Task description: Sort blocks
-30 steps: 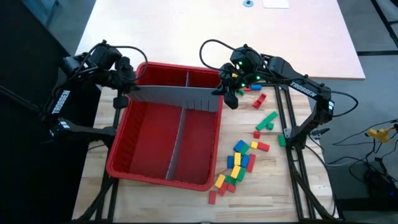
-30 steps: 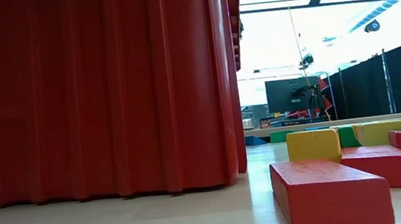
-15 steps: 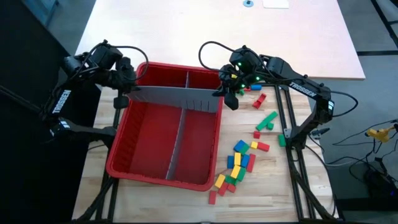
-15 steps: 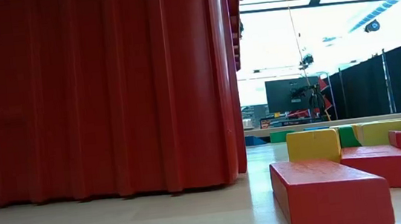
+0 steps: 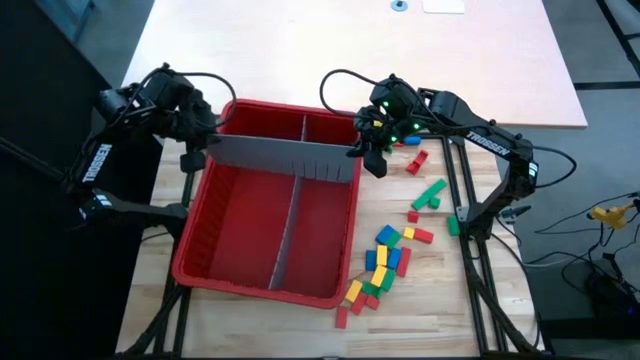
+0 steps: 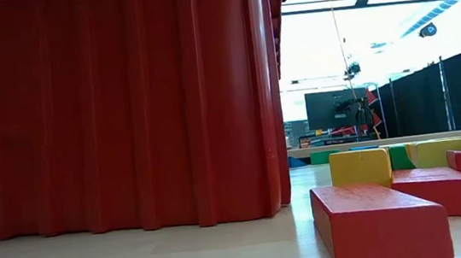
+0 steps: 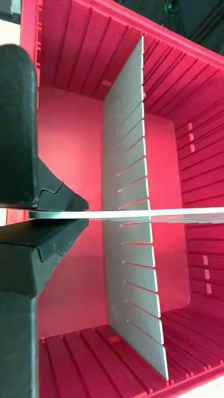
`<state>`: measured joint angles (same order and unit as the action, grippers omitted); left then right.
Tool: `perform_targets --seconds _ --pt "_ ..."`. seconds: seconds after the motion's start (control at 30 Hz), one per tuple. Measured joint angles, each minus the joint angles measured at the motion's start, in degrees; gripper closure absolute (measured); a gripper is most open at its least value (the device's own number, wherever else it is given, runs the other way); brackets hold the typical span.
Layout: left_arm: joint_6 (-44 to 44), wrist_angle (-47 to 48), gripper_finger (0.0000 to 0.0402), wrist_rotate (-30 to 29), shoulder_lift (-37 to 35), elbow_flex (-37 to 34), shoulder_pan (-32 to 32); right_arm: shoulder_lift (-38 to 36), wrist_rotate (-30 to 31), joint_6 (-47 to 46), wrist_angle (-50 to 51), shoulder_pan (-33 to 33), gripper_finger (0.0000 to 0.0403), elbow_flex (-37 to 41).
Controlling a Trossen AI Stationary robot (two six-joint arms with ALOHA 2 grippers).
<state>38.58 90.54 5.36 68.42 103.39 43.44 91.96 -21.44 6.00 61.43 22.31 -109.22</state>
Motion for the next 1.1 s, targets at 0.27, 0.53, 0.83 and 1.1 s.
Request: perform_targets --seconds 0.27,0.53,0.83,1.1 --pt "-0.2 -0.3 0.0273 -1.7 0.0 0.0 0.0 0.0 0.0 -1.4 0.3 0.1 0.0403 0.0" --pt "-0.2 -0.4 0.0205 -3.6 0.0 0.0 0.0 0.0 0.0 -1.5 0.0 0.1 0.0402 0.0" --pt "-0.1 -0.5 0.0171 -6.5 -0.3 0.0 -0.1 -0.1 0.0 -1.6 -0.3 0.2 0.0341 0.0" --pt "-0.1 -1.0 0.0187 -6.5 -0.6 0.0 -0.1 -0.1 0.5 -1.6 -1.6 0.8 0.0271 0.0"
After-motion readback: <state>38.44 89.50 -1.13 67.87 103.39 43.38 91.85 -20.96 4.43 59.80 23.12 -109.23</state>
